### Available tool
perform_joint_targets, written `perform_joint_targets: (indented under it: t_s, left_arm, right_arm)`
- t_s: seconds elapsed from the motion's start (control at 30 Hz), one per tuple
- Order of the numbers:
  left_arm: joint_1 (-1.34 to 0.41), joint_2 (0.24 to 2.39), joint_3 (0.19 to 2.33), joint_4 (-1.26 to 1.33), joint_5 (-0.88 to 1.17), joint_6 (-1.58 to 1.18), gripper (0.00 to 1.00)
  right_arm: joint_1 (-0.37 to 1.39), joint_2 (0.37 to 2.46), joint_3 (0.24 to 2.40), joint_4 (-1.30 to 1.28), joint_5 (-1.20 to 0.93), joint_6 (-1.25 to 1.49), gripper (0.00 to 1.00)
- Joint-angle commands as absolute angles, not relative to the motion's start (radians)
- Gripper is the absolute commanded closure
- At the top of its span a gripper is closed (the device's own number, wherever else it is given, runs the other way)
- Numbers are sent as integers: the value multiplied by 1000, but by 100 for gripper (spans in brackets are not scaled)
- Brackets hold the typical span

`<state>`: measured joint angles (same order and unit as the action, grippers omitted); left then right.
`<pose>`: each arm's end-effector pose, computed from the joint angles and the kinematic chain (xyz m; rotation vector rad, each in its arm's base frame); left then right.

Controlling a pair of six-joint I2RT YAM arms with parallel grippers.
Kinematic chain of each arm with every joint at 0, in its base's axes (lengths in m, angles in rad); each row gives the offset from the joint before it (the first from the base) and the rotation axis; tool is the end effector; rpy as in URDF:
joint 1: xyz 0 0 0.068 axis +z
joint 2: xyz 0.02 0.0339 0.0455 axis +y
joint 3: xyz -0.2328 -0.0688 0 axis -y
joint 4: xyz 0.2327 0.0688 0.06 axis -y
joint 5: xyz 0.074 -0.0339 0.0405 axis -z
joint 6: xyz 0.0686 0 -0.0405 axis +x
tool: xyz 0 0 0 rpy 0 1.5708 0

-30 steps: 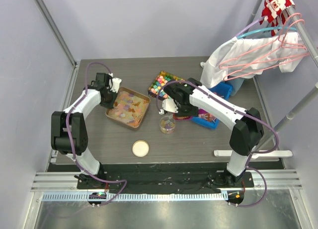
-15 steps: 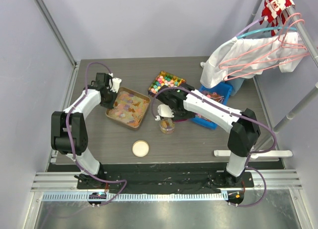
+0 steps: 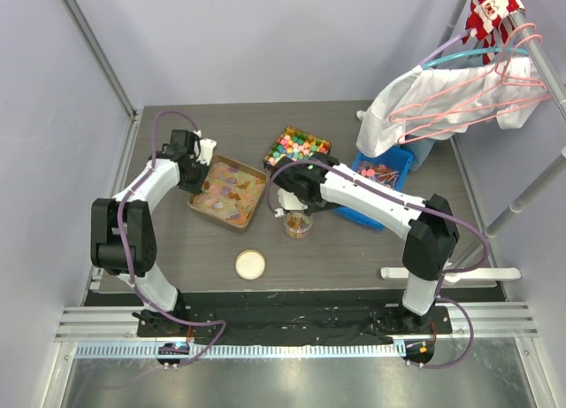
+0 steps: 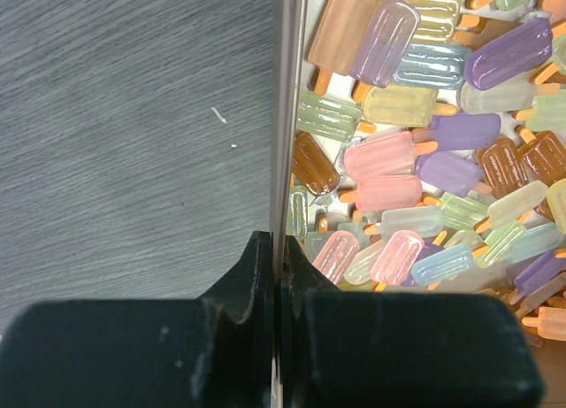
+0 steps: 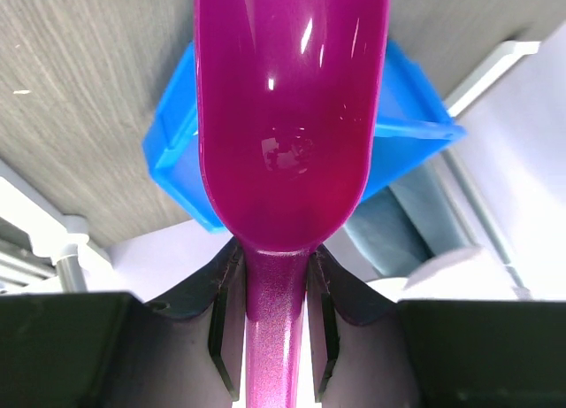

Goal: Pack the candies
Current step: Place the fake candies in the packing bottle, then scoop the fake candies from the storage box.

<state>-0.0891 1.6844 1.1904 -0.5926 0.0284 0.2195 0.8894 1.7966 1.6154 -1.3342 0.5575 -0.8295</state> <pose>0.3445 -0.0327 0.1611 0.4175 2.6236 0.0051 0.2292 0.2250 0.2255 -2.2223 1.9463 -0.8426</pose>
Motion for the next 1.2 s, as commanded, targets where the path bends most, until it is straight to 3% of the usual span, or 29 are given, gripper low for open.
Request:
perform_joint_targets:
  t_s: [0.0,0.13,0.43,0.6,0.83,1.17]
  left_arm:
    - [-83,1637,1236,-546,86,198,100]
    - [-83,1637,1238,-548,100,195,100]
    - [-83,1614,1238,-554,104,195,100]
    - [-84,1620,1236,-557,115,195,100]
    - [-78,1588,1226,-537,109,189,100]
    - [-51,1546,1223,-531,187,190,100]
  right_arm:
    - [897,1784,1719,-1396,608,-868,99]
    - [899,1804,1813,-1301,566,-884,99]
    - [972,2031,2012,-1111,764,-1020,99]
    - [977,2143,2154,-1086,767,-1034,99]
    - [944,2154,2141,-993,808,-953,99]
    - [845,2057,1964,-891,801,-888,99]
